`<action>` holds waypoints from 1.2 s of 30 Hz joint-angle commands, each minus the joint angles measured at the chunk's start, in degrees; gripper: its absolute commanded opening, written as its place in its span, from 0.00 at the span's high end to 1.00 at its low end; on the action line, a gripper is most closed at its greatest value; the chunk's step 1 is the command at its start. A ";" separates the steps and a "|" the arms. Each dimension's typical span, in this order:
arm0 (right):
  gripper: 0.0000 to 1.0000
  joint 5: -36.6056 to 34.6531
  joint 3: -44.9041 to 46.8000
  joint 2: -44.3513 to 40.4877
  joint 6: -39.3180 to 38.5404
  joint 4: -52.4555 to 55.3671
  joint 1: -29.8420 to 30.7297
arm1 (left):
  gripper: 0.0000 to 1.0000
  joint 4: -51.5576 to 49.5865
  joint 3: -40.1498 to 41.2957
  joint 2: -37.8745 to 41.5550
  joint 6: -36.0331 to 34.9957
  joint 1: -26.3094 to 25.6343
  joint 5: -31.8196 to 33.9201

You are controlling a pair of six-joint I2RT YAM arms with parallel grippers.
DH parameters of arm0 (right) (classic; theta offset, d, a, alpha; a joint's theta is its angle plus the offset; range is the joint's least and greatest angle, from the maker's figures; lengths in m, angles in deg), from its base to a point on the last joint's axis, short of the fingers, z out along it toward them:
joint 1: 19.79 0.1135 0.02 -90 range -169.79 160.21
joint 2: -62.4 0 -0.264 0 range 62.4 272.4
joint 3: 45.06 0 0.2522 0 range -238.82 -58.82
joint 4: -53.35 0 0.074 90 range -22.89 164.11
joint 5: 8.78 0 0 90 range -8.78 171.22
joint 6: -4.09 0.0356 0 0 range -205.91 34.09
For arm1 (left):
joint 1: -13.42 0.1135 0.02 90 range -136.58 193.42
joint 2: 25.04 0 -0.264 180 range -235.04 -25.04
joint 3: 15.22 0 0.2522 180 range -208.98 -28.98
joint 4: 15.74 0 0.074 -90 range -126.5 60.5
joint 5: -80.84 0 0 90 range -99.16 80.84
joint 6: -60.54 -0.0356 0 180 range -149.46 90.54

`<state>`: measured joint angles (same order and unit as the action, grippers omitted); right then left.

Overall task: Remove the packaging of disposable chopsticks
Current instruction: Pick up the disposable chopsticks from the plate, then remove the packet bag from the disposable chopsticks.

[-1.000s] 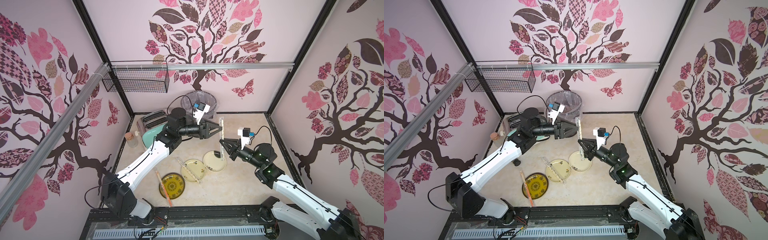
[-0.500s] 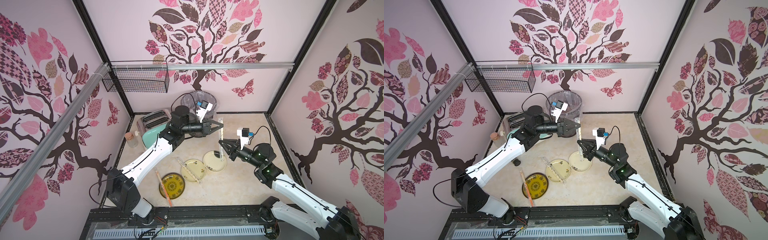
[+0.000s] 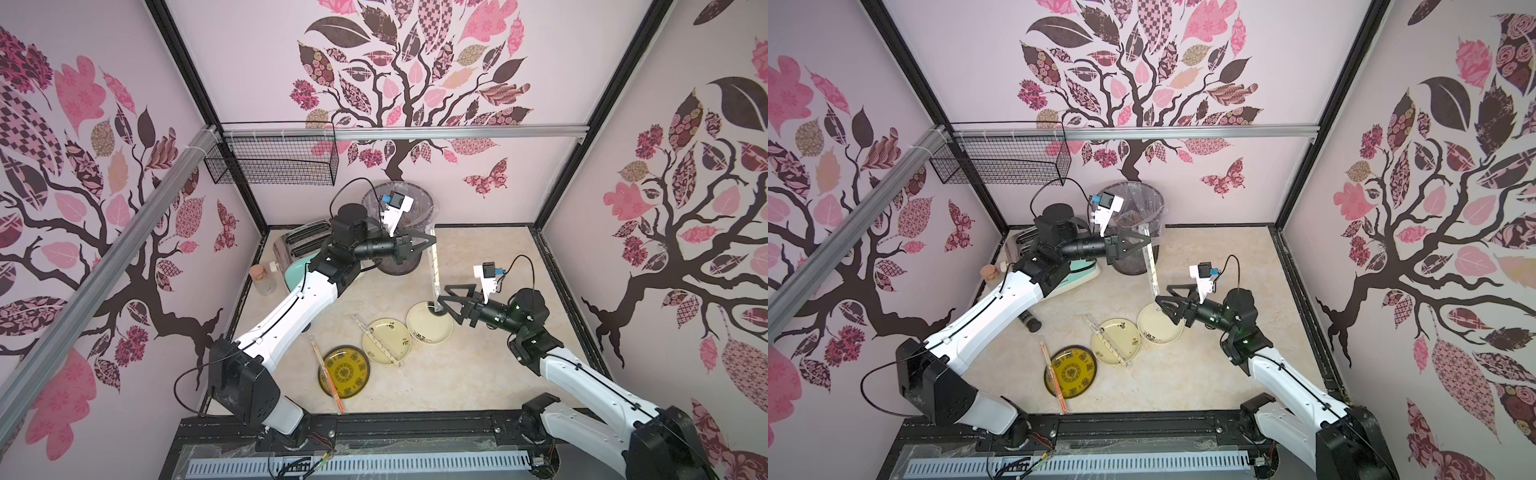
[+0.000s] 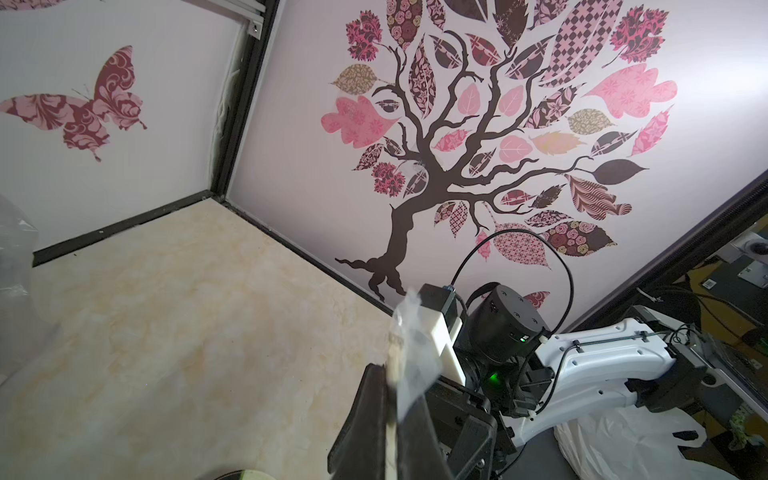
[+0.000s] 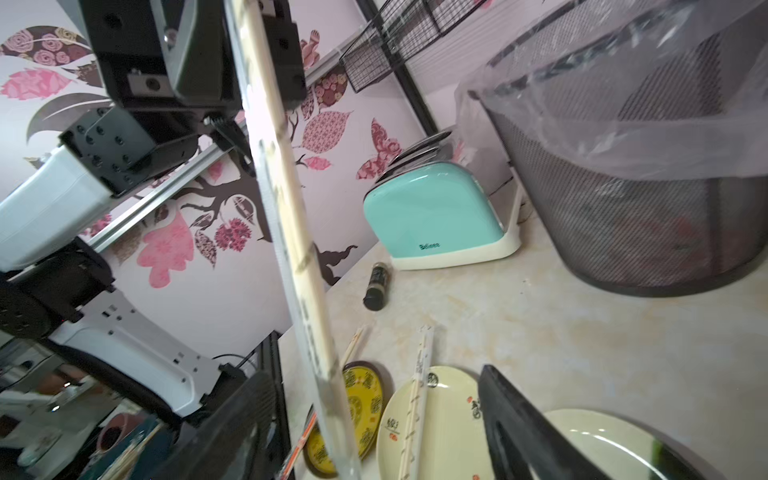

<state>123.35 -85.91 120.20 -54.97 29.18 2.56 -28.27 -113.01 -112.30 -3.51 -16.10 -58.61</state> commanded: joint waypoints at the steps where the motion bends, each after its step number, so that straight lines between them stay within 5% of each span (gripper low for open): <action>1: 0.28 6.89 -2.51 2.49 2.54 -6.45 -0.10 | 1.00 -0.39 -2.49 0.50 -1.29 0.60 -4.95; 24: 0.99 10.68 -7.13 11.72 4.60 -12.42 -0.10 | 1.00 -0.78 -2.13 -0.32 -1.43 0.64 -8.37; 36: 1.00 8.78 -6.11 11.20 4.61 -14.32 -0.09 | 0.96 1.56 0.28 -1.24 1.44 0.51 -7.66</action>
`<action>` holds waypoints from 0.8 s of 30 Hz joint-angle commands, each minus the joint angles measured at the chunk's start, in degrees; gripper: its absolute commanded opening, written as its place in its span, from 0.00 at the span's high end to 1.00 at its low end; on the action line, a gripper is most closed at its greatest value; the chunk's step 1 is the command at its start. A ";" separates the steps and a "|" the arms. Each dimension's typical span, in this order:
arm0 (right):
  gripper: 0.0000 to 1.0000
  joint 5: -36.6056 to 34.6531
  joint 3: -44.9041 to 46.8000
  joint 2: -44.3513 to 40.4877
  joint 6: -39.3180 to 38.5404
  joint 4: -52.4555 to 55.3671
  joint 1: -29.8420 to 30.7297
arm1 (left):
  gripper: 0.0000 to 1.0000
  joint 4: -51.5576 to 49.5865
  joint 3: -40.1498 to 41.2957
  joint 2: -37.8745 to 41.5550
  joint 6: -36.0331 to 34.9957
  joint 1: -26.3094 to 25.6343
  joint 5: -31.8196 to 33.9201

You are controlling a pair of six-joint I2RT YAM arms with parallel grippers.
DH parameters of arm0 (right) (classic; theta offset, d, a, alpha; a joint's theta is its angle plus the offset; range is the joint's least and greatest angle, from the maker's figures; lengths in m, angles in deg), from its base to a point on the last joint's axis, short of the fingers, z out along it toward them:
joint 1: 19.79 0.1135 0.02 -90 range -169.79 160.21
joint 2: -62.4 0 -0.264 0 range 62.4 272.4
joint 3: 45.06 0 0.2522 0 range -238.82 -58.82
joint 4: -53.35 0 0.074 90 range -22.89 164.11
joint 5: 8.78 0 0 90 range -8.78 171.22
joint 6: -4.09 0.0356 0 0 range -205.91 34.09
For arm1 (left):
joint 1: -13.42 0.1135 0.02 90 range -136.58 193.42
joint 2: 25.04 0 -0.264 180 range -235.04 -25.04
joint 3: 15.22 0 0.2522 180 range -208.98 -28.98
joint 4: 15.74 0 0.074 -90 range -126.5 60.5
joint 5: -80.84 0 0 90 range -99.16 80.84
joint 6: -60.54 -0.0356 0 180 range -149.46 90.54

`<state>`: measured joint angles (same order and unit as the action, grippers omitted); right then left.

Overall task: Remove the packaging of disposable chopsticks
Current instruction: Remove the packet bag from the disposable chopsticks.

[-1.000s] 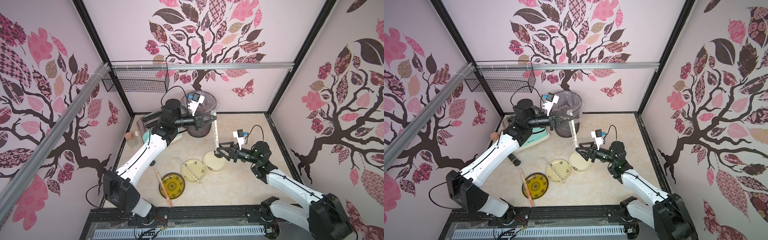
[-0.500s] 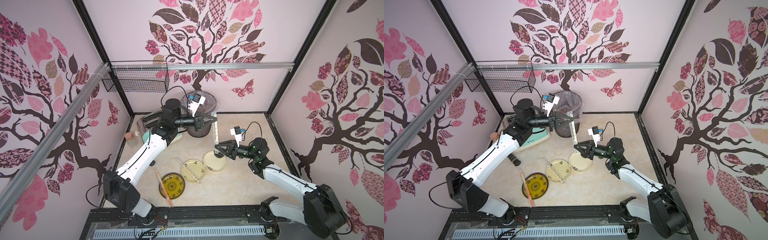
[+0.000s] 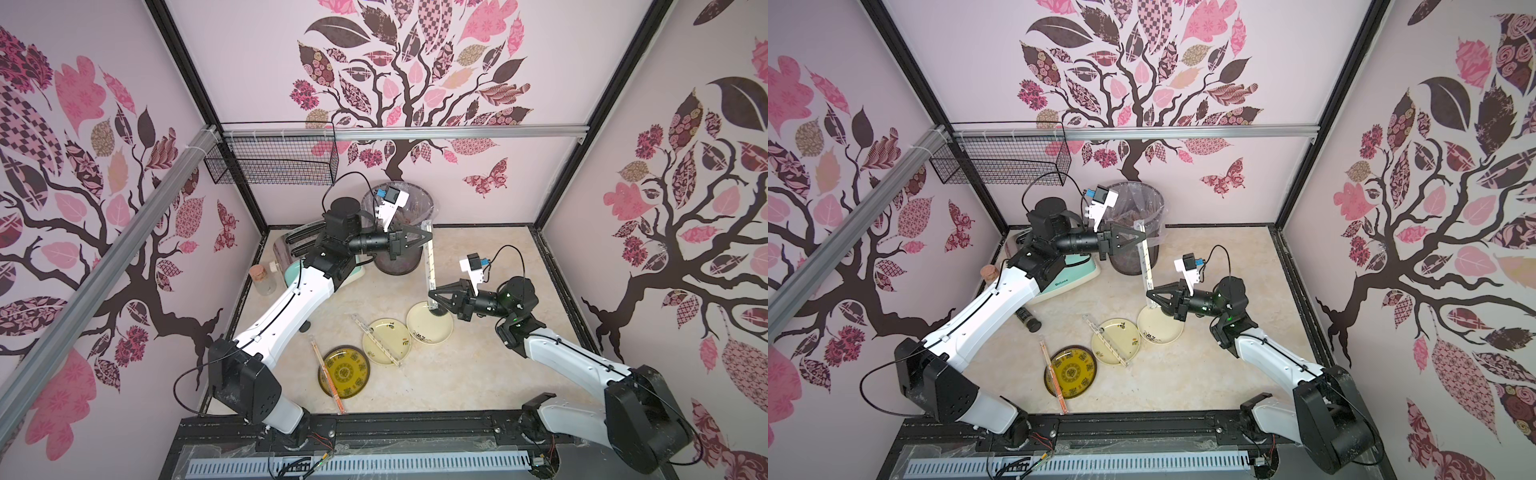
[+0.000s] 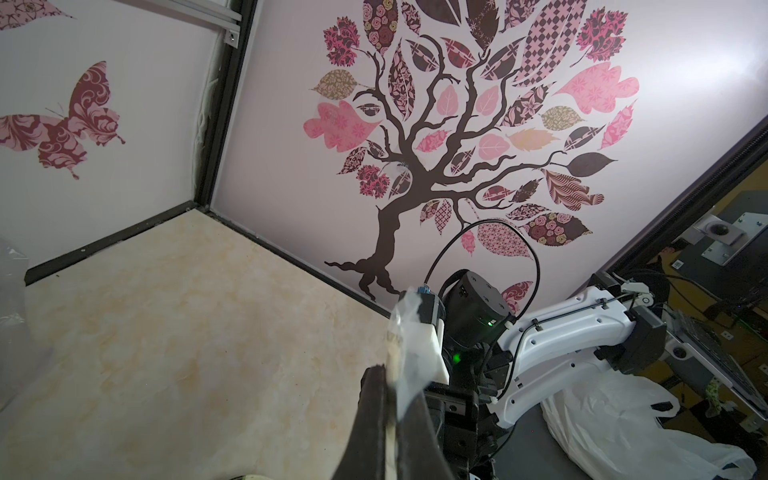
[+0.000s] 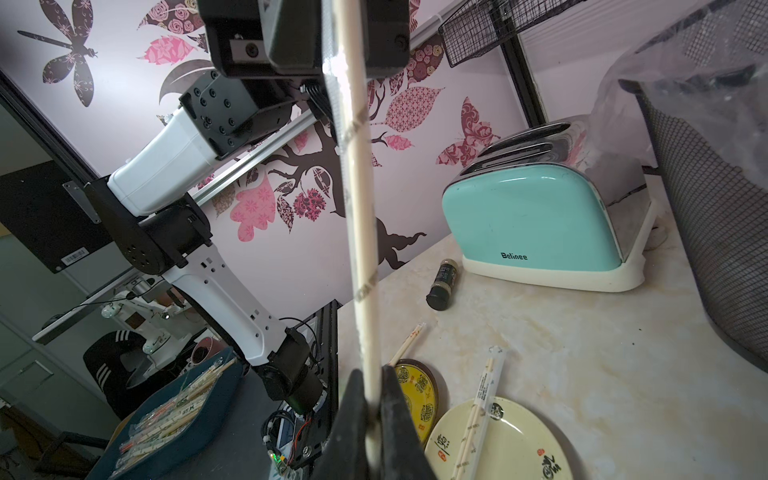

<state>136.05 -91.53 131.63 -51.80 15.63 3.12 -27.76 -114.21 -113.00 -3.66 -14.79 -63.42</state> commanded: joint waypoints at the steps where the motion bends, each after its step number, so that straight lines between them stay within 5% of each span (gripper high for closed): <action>1: 1.00 -4.10 -0.57 -0.24 1.36 -0.70 -0.60 | 0.95 1.25 1.71 -0.61 1.71 -0.89 -2.82; 7: 1.00 -5.09 -1.03 -0.33 1.01 -0.40 -0.64 | 0.88 1.17 3.27 -0.93 1.78 -1.97 -2.69; 24: 1.00 -7.68 -2.61 -0.76 0.73 0.50 -0.61 | 0.90 -0.02 9.79 -0.03 0.03 -4.98 -2.48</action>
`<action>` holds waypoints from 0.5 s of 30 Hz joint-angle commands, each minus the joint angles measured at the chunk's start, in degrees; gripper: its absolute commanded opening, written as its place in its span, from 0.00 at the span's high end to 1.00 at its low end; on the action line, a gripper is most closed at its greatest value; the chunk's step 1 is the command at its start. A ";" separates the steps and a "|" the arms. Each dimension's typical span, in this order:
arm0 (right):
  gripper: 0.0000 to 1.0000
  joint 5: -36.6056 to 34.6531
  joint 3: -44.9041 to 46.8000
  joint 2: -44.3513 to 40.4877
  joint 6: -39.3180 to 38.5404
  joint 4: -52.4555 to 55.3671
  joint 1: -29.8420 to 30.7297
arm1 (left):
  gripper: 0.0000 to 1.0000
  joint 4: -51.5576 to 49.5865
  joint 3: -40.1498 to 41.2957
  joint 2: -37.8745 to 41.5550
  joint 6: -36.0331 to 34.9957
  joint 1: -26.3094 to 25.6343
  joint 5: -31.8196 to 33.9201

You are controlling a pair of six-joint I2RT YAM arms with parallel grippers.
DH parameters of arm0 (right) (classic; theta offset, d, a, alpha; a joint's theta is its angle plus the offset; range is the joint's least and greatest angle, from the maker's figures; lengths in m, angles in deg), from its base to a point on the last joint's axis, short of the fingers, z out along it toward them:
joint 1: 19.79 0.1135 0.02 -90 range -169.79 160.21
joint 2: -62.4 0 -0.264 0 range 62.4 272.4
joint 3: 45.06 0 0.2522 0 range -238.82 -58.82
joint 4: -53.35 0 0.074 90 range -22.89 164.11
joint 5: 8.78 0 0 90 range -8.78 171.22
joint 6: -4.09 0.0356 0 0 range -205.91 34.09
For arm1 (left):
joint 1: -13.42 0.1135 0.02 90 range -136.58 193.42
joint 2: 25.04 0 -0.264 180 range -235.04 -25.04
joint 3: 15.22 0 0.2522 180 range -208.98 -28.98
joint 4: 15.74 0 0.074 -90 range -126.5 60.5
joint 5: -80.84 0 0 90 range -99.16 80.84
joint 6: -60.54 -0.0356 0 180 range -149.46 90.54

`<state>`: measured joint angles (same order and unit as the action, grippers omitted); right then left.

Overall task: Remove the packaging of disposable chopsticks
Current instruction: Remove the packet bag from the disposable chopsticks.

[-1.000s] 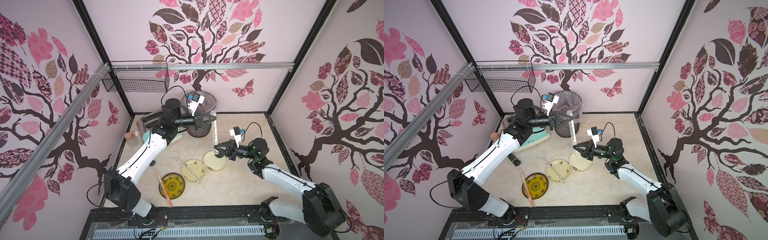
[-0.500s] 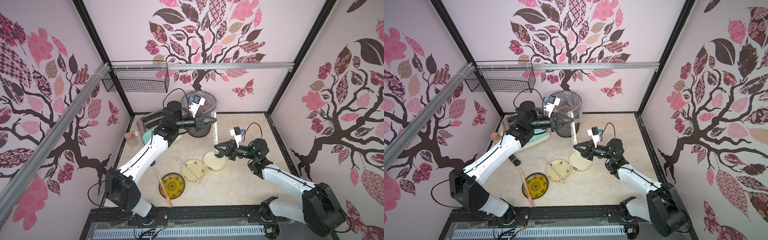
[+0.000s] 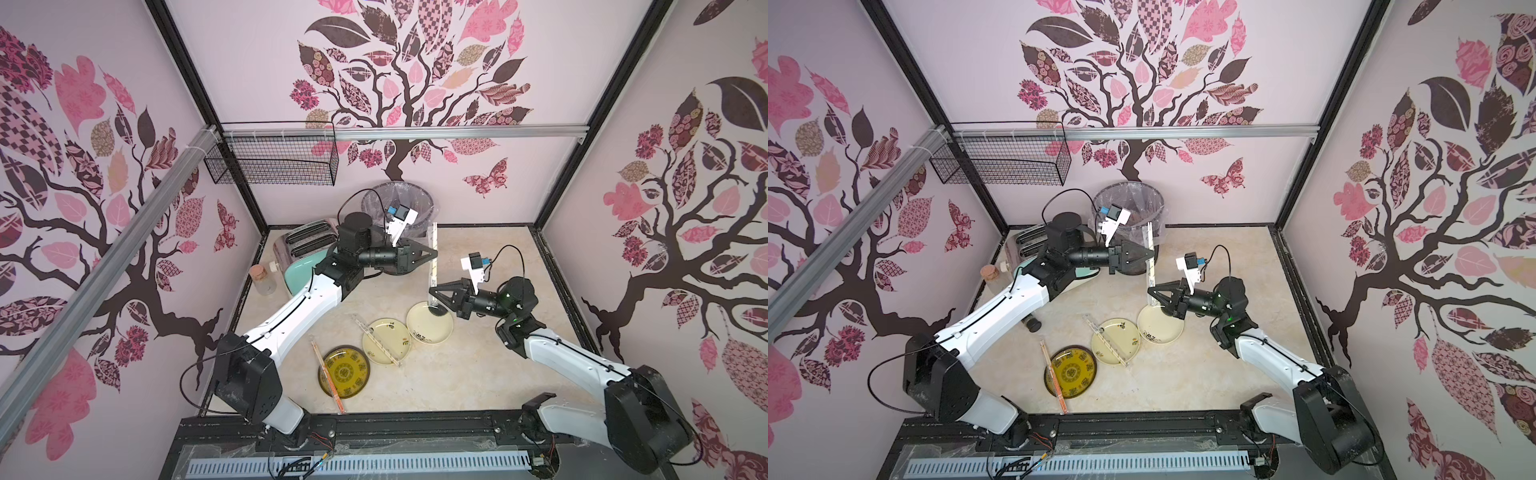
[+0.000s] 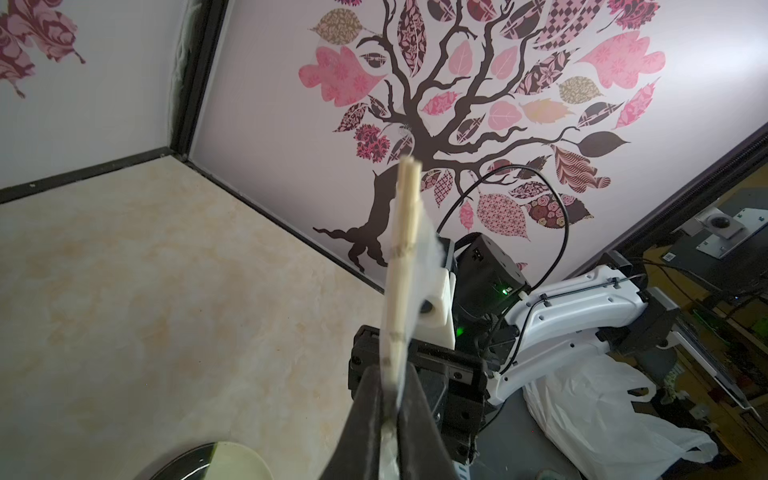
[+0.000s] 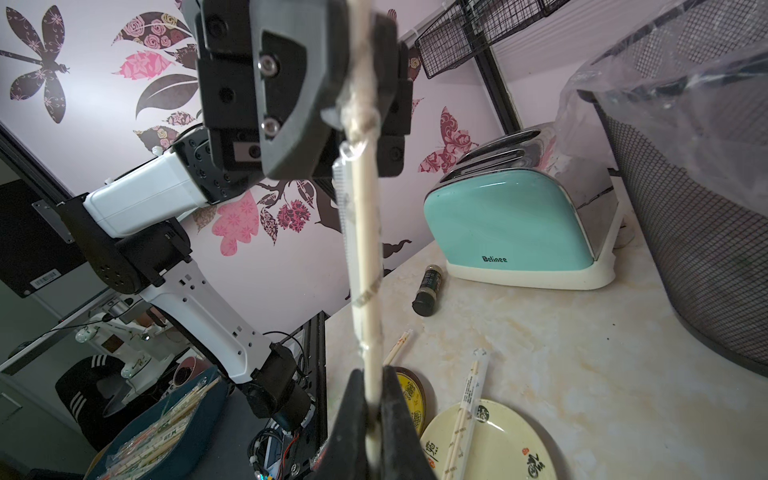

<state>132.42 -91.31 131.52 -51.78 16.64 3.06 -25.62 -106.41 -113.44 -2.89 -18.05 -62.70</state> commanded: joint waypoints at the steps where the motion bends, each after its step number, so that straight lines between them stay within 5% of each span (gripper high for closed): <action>1: 1.00 -4.08 -2.89 -0.66 0.73 -0.50 -0.53 | 0.91 -2.17 2.61 0.51 -0.74 -1.87 -3.03; 15: 1.00 -5.63 -3.56 -0.22 0.98 -0.07 -0.58 | 0.90 0.10 9.92 4.58 -0.75 -3.52 2.26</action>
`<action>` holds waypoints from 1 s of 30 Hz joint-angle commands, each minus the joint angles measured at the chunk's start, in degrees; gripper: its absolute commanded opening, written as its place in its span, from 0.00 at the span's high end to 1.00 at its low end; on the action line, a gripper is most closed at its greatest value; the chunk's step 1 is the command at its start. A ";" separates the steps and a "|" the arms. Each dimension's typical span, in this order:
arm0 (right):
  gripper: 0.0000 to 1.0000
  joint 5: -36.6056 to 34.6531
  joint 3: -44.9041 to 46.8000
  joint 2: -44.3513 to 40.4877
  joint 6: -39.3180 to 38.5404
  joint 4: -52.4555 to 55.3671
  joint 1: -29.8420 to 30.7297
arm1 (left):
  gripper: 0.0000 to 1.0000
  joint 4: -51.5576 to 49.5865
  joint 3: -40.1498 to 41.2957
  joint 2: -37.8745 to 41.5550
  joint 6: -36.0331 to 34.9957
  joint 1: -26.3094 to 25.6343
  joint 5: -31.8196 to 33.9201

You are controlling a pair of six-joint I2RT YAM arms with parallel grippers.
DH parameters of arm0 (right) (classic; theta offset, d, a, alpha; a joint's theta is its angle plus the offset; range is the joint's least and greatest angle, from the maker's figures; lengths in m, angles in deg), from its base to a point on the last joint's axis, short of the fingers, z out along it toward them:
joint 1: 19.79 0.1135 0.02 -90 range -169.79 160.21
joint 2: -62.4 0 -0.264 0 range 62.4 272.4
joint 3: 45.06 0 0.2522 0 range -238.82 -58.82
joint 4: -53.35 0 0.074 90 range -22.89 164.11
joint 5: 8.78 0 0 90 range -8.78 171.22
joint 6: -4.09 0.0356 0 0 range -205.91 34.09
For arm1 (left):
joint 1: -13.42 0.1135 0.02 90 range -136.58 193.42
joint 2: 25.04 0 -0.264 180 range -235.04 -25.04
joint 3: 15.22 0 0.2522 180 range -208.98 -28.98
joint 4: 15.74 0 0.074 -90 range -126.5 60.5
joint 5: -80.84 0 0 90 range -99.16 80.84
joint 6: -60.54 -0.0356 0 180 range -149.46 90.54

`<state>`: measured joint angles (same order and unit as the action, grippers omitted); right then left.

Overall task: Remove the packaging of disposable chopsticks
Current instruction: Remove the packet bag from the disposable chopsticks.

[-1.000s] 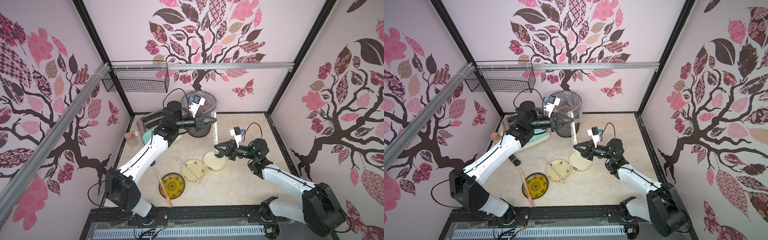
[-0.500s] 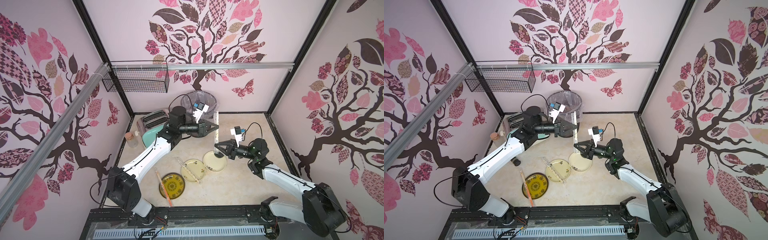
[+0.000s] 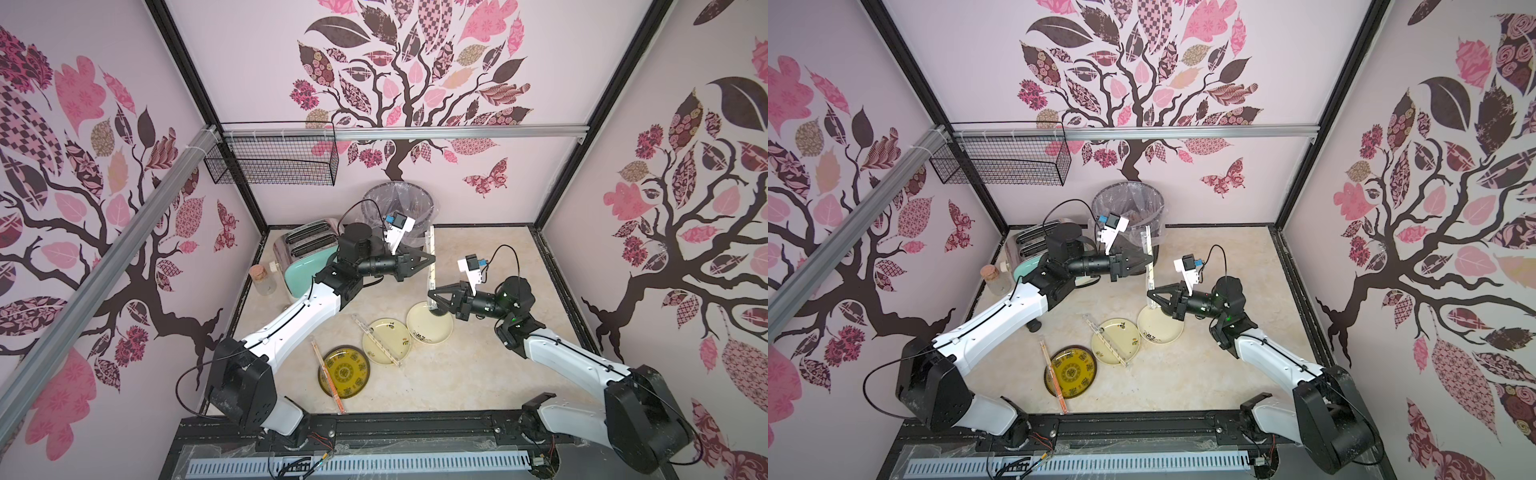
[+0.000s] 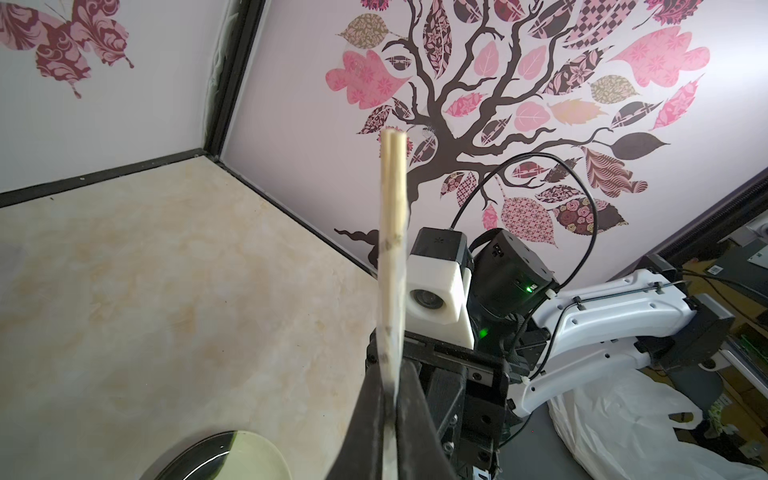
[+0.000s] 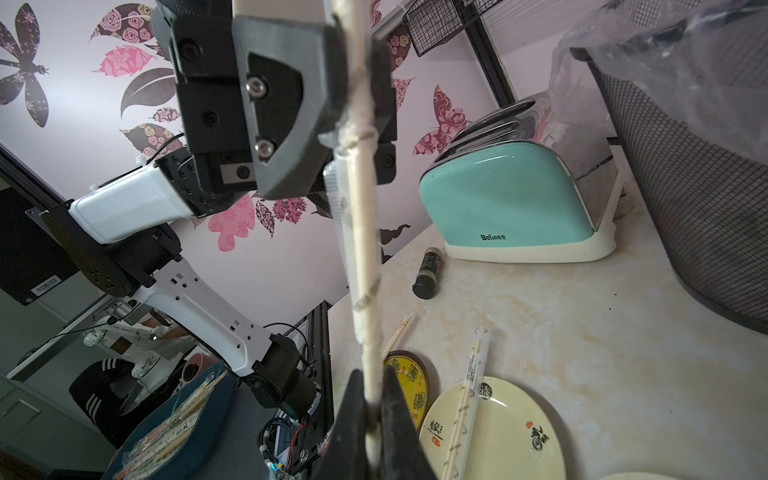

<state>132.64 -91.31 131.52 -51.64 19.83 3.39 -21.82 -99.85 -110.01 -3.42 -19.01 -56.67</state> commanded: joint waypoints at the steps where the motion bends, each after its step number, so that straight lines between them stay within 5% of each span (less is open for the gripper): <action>1: 1.00 -5.82 -3.59 -0.22 0.83 -3.25 -0.92 | 0.90 -2.80 3.89 1.48 0.23 -2.54 -3.65; 10: 1.00 -5.13 -1.25 -1.21 0.50 -1.88 -0.88 | 0.69 -2.74 0.13 4.16 -0.01 -0.83 1.81; 18: 1.00 -4.91 0.15 -2.98 -1.89 0.87 -0.58 | 0.38 -4.47 -10.25 -0.06 1.45 3.89 0.70; 30: 1.00 -5.41 0.39 -3.29 -2.91 1.27 -0.17 | 0.38 -3.46 -14.80 -5.53 0.64 1.61 -2.32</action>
<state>127.46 -91.01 129.14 -53.59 21.29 3.01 -25.80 -113.80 -115.36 -1.87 -16.17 -57.80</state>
